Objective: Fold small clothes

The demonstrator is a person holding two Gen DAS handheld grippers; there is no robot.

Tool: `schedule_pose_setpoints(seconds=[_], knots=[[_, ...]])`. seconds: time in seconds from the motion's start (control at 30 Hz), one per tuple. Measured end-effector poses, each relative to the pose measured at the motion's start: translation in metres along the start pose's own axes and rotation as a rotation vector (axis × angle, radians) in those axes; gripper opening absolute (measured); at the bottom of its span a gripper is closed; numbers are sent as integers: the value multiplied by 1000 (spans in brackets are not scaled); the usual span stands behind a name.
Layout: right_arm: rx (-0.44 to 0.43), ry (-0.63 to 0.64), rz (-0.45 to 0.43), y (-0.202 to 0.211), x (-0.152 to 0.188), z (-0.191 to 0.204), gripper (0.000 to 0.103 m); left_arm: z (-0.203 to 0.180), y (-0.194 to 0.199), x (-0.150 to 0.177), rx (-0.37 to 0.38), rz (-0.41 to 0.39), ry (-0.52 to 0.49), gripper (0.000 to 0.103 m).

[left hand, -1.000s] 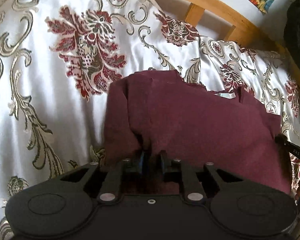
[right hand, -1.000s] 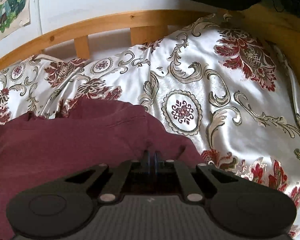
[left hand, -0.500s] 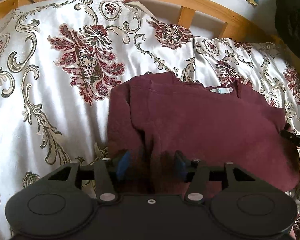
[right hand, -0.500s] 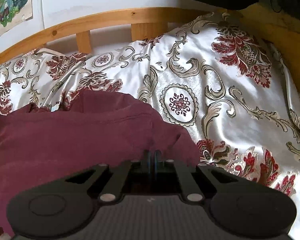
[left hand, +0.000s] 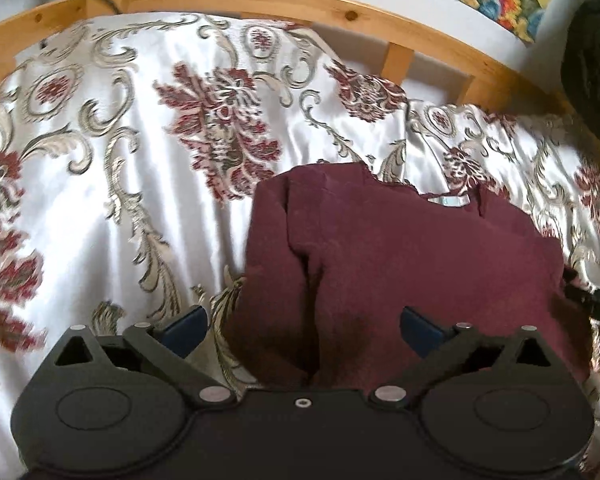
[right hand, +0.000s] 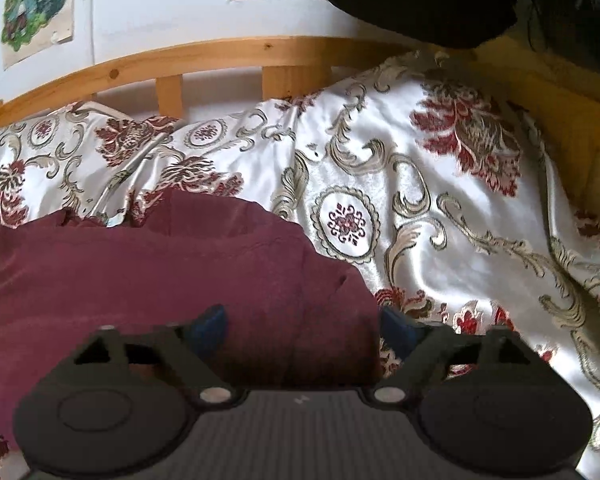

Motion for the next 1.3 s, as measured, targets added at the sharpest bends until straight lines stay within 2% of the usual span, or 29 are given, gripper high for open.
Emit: schedule_pose_setpoints(seconds=[0.13, 0.27, 0.4, 0.5, 0.6, 0.7, 0.93, 1.3], knots=[[-15, 14, -19, 15, 0, 10, 102, 9, 5, 6, -9, 6, 61, 102], [-23, -5, -21, 35, 3, 26, 103, 19, 6, 7, 30, 14, 143, 102], [-73, -22, -29, 54, 12, 55, 103, 22, 6, 6, 72, 11, 205, 102], [-122, -2, -34, 61, 19, 82, 103, 21, 2, 7, 73, 27, 224, 102], [-171, 73, -44, 61, 25, 107, 103, 20, -6, 6, 81, 45, 226, 102], [-166, 134, -54, 58, 28, 119, 103, 19, -16, 5, 70, 58, 217, 102], [-194, 203, -42, 48, 35, 133, 103, 12, -31, 2, 66, 81, 188, 102], [-208, 280, 32, 26, 50, 145, 103, 9, -46, 6, 48, 142, 163, 102]])
Point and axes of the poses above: each gripper's, at about its wrist camera, not at the fingertips, and y roughly against the way its jaws point, z to its left, x to its underside, the point moved 6 cm from there along -y, roughly the way its jaws point
